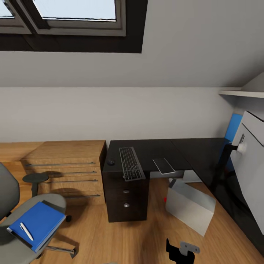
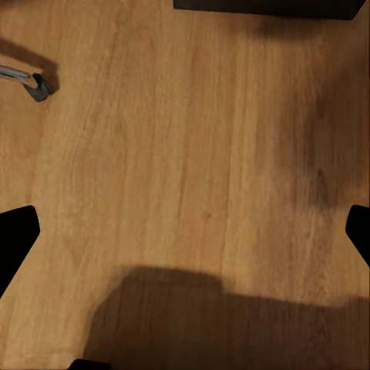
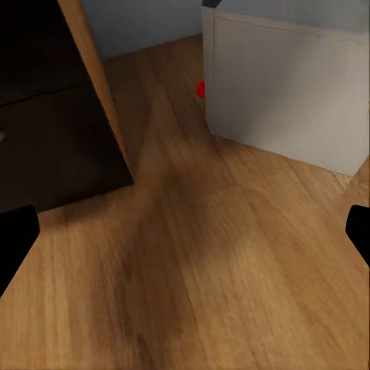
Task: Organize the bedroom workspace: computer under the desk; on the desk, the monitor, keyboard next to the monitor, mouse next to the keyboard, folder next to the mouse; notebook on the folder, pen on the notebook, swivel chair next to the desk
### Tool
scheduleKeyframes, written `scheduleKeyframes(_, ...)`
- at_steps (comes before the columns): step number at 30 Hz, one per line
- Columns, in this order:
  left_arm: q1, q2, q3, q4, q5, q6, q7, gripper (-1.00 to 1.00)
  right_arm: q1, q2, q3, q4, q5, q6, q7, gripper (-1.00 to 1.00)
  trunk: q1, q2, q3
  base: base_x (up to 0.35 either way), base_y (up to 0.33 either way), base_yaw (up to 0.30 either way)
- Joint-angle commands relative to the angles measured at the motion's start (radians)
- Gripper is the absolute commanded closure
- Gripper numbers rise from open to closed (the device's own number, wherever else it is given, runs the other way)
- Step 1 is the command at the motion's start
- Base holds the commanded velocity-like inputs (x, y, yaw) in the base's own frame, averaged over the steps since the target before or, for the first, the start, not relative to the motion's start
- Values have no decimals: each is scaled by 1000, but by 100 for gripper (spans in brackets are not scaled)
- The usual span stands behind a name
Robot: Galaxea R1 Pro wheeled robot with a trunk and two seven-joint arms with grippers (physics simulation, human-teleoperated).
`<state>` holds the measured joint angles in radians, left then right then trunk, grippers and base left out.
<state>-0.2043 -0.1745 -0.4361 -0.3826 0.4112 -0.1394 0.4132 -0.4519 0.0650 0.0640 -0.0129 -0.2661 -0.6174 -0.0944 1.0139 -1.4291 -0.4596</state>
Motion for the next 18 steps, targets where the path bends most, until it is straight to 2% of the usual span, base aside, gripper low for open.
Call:
scheduleKeyframes(1, -1, 0, -7, 2, 9, -6, 6, -100, -1, 0, 8, 1, -3, -2, -5, -100, -4, 7, 2, 0, 0, 0)
scheduleKeyframes(12, -1, 0, -6, 7, 9, -6, -4, -100, -1, -1, 10, 2, -1, -2, -5, -100, -46, 84, 37, 0, 0, 0)
scheduleKeyframes(18, -1, 0, -7, 18, 9, -6, -30, -100, -1, -1, 10, 2, -1, -2, -5, -100, -69, 126, 55, 0, 0, 0)
